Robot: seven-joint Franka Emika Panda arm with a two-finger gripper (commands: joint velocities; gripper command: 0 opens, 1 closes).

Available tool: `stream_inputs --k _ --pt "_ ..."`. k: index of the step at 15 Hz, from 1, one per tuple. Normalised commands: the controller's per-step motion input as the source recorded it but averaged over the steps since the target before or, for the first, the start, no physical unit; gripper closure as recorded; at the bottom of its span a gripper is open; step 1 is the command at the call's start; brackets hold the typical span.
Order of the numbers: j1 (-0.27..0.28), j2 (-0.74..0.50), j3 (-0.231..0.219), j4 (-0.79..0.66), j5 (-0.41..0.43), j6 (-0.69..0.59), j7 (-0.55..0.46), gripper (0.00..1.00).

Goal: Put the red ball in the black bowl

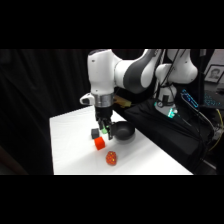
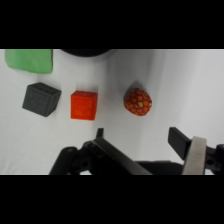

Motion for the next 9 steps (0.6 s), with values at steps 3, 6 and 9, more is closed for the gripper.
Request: stream_inputs --k 3,6,9 --pt "0.05 0.3 0.037 0.27 -0.006 0.09 0.07 0.0" --pt "0.055 0.25 0.051 0.2 0.017 0.09 0.08 0.0" --pt "0.052 0.22 0.047 0.14 0.025 0.12 0.09 0.0"
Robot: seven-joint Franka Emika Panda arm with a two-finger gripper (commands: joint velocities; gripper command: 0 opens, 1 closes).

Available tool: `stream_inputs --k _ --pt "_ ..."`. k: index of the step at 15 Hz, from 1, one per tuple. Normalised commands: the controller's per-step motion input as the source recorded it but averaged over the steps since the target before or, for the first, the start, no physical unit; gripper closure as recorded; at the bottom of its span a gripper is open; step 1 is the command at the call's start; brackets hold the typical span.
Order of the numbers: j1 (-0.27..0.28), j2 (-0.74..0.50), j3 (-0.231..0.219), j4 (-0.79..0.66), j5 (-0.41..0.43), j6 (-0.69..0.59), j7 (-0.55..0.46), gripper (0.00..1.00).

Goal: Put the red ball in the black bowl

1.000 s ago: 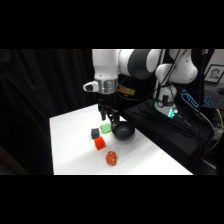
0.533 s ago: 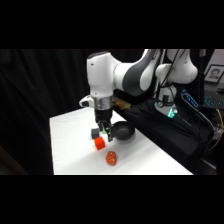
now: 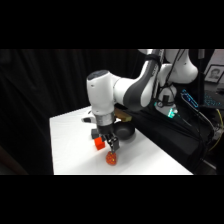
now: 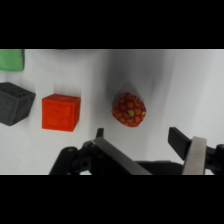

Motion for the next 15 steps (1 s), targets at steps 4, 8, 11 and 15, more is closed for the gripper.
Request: stream_inputs --k 4,8,11,15 --pt "0.058 0.2 0.019 0.11 -0.021 0.17 0.09 0.0" --pt "0.115 0.21 -0.082 0.15 -0.154 0.21 0.17 0.0" --pt "0.146 0.19 -0.122 0.14 -0.163 0.17 0.19 0.0" --pt "0.149 0.17 -0.131 0.12 -0.152 0.15 0.2 0.0"
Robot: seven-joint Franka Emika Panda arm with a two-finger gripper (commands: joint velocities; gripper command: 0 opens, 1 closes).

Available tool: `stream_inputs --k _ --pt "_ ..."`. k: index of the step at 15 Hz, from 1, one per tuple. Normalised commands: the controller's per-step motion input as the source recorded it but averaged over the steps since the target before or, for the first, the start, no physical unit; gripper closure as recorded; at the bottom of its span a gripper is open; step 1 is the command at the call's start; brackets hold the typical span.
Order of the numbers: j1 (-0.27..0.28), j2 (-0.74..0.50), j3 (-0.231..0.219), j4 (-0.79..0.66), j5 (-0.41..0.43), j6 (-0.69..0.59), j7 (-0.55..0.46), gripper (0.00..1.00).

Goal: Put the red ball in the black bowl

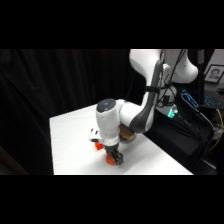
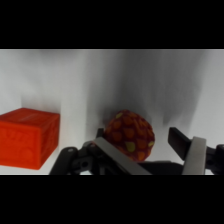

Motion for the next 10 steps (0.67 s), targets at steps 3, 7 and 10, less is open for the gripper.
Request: stream_inputs --k 3,7,10 --pt "0.123 0.09 -0.108 0.09 -0.115 0.14 0.18 0.35" --pt "0.14 -0.02 -0.14 0.04 -0.153 0.13 0.2 0.69" --pt "0.146 -0.11 -0.17 -0.03 -0.191 0.09 0.23 0.92"
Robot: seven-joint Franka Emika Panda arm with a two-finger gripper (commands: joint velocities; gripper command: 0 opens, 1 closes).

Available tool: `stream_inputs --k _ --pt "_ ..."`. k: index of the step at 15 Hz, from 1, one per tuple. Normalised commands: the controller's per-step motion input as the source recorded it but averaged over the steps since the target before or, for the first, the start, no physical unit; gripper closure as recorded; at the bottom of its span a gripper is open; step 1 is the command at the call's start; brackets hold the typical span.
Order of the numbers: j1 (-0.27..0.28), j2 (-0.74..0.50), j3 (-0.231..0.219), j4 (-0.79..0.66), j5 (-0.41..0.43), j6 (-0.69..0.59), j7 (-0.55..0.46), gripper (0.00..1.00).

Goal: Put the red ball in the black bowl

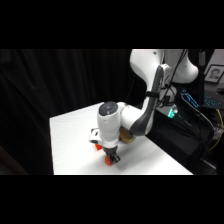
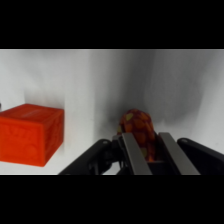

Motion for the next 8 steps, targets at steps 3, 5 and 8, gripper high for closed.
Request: stream_inputs --k 3,5,8 --pt "0.133 -0.22 -0.146 -0.09 -0.184 -0.02 0.21 1.0" --pt "0.127 -0.34 -0.115 -0.15 -0.185 -0.13 0.2 0.96" --pt "0.042 -0.44 -0.016 -0.19 -0.099 -0.27 0.13 0.96"
